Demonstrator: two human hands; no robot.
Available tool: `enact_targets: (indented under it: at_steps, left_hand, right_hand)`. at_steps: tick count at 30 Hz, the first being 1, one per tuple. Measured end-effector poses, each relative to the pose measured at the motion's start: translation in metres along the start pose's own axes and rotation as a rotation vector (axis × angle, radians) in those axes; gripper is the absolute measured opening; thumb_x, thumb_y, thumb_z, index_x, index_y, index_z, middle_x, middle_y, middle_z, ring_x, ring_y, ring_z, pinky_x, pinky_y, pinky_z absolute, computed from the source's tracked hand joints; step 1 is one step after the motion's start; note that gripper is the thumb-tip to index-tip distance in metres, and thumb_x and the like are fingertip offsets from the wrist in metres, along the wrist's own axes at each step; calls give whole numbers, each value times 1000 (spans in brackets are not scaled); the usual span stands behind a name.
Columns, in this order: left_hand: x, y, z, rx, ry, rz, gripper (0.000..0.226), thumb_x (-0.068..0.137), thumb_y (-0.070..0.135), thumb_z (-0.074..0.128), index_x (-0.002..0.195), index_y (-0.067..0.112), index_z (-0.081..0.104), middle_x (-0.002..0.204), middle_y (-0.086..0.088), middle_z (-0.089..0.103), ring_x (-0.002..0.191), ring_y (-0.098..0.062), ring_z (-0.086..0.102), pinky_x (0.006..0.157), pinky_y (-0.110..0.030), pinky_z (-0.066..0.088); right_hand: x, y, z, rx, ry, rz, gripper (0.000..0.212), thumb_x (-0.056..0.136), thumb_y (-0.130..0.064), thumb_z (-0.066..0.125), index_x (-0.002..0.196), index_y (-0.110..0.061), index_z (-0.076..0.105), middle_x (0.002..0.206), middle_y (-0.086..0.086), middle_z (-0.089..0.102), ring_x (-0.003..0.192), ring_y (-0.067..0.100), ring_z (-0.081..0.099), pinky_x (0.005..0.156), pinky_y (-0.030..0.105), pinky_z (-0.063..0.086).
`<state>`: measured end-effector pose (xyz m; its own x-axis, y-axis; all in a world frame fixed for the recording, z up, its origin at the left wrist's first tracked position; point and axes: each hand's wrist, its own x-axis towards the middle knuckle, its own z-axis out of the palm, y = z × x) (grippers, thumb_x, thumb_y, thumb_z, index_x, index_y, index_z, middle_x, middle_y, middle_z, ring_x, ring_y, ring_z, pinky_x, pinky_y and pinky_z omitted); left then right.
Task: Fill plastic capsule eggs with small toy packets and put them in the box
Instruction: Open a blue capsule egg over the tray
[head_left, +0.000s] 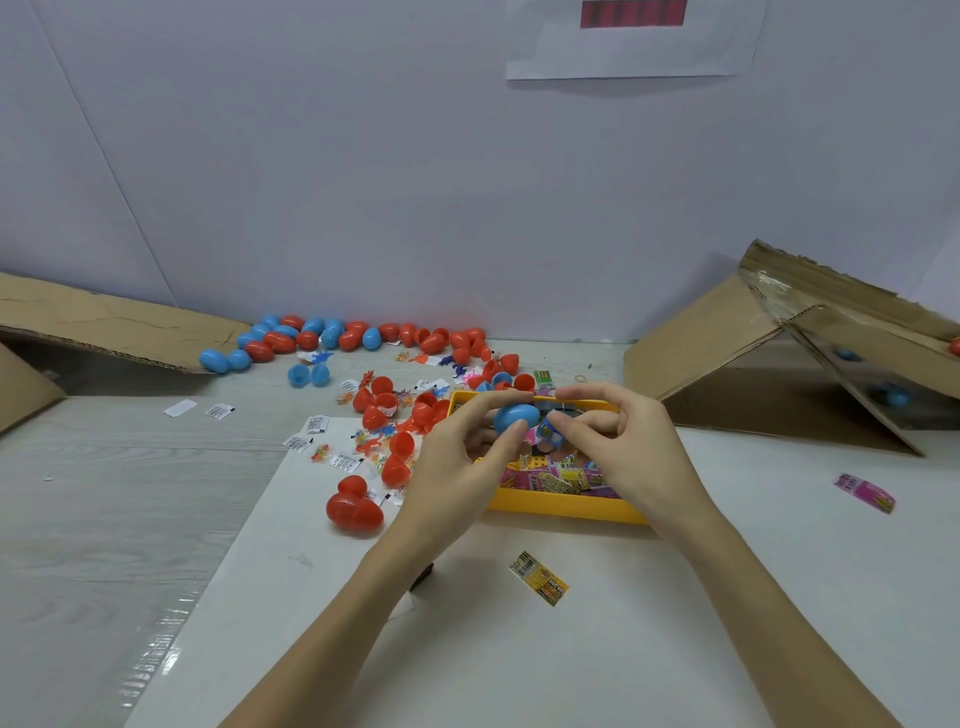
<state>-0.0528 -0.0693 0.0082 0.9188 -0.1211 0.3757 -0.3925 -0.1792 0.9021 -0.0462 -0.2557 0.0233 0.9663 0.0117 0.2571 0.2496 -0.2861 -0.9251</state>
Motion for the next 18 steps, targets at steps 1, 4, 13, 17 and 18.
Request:
enact_targets:
  at_steps: [1,4,13,17,18]
  left_hand:
    - [0,0,0,9,-16,2,28,100,17,65,127,25,68,112,8,71,97,-11,71,83,-25,59]
    - [-1,1,1,39,-53,-1,29,100,16,64,127,26,68,112,9,71,96,-13,71,86,-30,60]
    - [-1,-2,0,76,-72,-38,36,99,14,64,134,23,65,114,3,73,99,-11,71,86,-30,61]
    - [-2,-2,1,71,-95,-14,37,99,15,65,135,22,65,117,3,73,100,-12,71,85,-26,59]
    - [-2,-1,1,66,-98,-7,37,99,16,65,135,23,65,119,4,72,102,-11,70,86,-25,58]
  right_hand:
    - [0,0,0,-1,0,-5,24,94,-27,72,118,-27,65,74,-10,78,70,2,74,62,9,52]
    - [-1,-2,-1,-43,-3,-20,21,96,-27,70,116,-29,65,70,-12,77,63,0,71,59,10,52]
    - [-1,2,1,-260,21,-101,19,101,-31,62,120,-32,65,67,-19,74,68,-5,69,75,16,52]
    - [-2,2,3,-305,15,-125,24,101,-28,64,124,-24,67,67,-14,75,76,-6,71,82,13,52]
    - [-3,2,4,-315,15,-127,25,101,-28,65,125,-23,67,68,-13,75,76,-5,72,79,10,51]
